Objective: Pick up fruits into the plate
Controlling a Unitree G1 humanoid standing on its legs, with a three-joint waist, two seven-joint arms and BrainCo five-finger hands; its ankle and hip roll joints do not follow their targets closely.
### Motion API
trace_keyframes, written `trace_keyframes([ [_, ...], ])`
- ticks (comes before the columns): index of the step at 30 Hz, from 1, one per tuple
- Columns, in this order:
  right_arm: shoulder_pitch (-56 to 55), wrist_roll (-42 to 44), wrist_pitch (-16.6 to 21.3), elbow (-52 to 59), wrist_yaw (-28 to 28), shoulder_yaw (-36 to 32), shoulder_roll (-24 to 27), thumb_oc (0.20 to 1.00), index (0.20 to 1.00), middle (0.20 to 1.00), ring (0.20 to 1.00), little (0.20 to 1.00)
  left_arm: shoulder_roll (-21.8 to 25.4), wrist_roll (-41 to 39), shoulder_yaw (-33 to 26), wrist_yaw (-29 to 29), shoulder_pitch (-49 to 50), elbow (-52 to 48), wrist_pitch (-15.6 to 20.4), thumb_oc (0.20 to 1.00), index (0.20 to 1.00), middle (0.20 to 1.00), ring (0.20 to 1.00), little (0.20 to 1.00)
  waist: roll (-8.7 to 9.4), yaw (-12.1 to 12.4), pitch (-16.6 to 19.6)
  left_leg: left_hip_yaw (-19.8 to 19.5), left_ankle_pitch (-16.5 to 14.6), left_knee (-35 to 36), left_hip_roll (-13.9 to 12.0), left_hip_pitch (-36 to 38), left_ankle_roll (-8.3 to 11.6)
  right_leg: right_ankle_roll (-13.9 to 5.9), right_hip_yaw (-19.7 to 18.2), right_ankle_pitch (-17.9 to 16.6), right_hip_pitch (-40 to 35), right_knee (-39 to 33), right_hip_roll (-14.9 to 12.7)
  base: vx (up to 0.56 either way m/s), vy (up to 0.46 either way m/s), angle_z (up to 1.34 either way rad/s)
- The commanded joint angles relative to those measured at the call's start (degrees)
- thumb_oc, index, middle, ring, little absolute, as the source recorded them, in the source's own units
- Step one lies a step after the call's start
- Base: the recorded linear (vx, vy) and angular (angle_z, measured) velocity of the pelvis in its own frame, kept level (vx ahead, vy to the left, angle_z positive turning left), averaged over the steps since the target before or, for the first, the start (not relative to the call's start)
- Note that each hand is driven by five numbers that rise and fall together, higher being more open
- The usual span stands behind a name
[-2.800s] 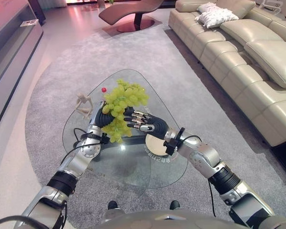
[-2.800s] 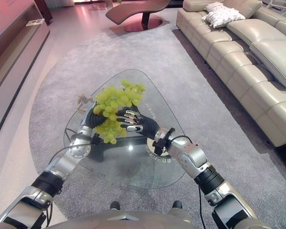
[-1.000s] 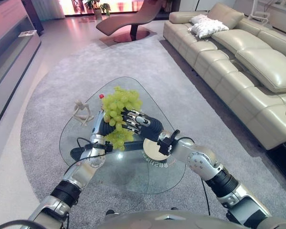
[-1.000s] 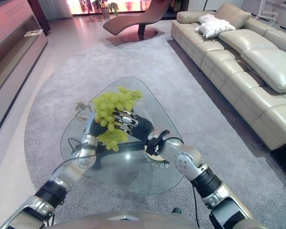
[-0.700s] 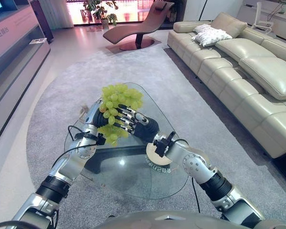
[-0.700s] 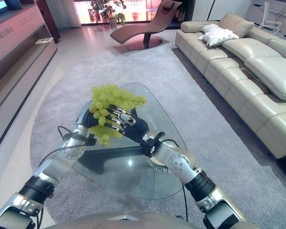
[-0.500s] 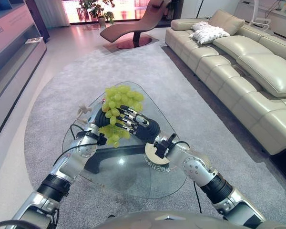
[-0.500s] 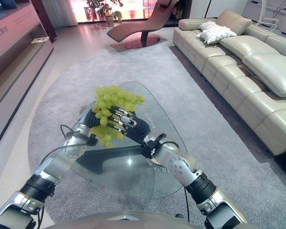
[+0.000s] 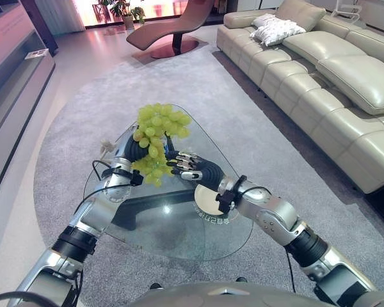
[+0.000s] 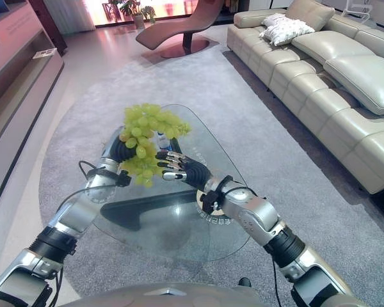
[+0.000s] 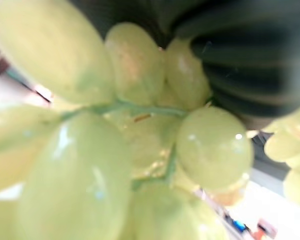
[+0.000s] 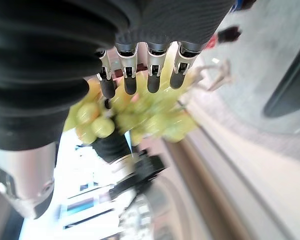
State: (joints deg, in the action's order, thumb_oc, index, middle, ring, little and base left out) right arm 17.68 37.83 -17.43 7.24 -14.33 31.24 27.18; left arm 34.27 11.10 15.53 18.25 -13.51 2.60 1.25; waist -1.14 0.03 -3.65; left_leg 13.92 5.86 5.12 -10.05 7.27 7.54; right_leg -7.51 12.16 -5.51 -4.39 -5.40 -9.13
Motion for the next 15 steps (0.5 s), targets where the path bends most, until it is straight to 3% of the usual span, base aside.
trace_keyframes([
  [1, 0.50, -12.43, 9.30, 3.29, -6.94, -5.94, 1.73, 1.000, 1.000, 1.000, 1.000, 1.000, 1.07, 5.03, -1.02, 10.19, -2.61, 6.68, 14.14, 0.200, 0.200, 0.200, 0.200, 0.200, 2.92, 0.06, -0.85, -0.93, -4.04, -1.38, -0.07, -0.81, -0.84, -1.78, 4.17, 3.34, -2.30, 2.86, -2.83, -0.03, -0.051, 0.02],
  [3, 0.95, -15.57, 11.59, 3.83, -8.11, -7.43, 5.32, 1.000, 1.000, 1.000, 1.000, 1.000, 0.14, 8.26, -0.39, 14.65, -1.63, 11.13, 16.80, 0.200, 0.200, 0.200, 0.200, 0.200, 3.36, -0.57, -1.17, -0.65, -4.18, -1.34, -0.23, -0.47, -0.75, -1.71, 3.80, 3.36, -2.50, 2.79, -2.62, -0.01, -0.017, -0.01],
  [6, 2.62, -18.52, 13.97, 5.66, -9.57, -10.85, 10.18, 1.000, 1.000, 1.000, 1.000, 1.000, 1.48, 9.37, -1.95, 14.83, -1.32, 12.74, 17.30, 0.200, 0.200, 0.200, 0.200, 0.200, 3.58, -1.15, -1.29, -0.75, -4.27, -1.30, -0.34, -0.20, -0.57, -1.71, 3.50, 3.45, -2.68, 2.84, -2.51, 0.00, -0.009, -0.04],
  [9, 4.59, -20.29, 15.37, 8.21, -8.93, -14.51, 12.95, 1.000, 1.000, 1.000, 1.000, 1.000, 3.10, 10.63, -2.56, 11.38, -1.24, 12.88, 15.32, 0.200, 0.200, 0.200, 0.200, 0.200, 3.37, -1.66, -1.17, -0.78, -4.33, -1.36, -0.36, -0.12, -0.46, -1.72, 3.23, 3.54, -2.68, 2.98, -2.48, 0.01, 0.009, -0.04],
  [15, 4.51, -26.14, 18.12, 12.78, -7.90, -17.70, 12.45, 1.000, 1.000, 1.000, 1.000, 1.000, 3.44, 13.06, -0.73, 5.51, -0.56, 12.04, 12.18, 0.200, 0.200, 0.200, 0.200, 0.200, 2.45, -2.33, -1.27, -0.68, -4.84, -1.70, -0.18, -0.15, -0.63, -1.80, 2.41, 3.92, -2.44, 3.28, -2.46, 0.00, 0.022, -0.02],
])
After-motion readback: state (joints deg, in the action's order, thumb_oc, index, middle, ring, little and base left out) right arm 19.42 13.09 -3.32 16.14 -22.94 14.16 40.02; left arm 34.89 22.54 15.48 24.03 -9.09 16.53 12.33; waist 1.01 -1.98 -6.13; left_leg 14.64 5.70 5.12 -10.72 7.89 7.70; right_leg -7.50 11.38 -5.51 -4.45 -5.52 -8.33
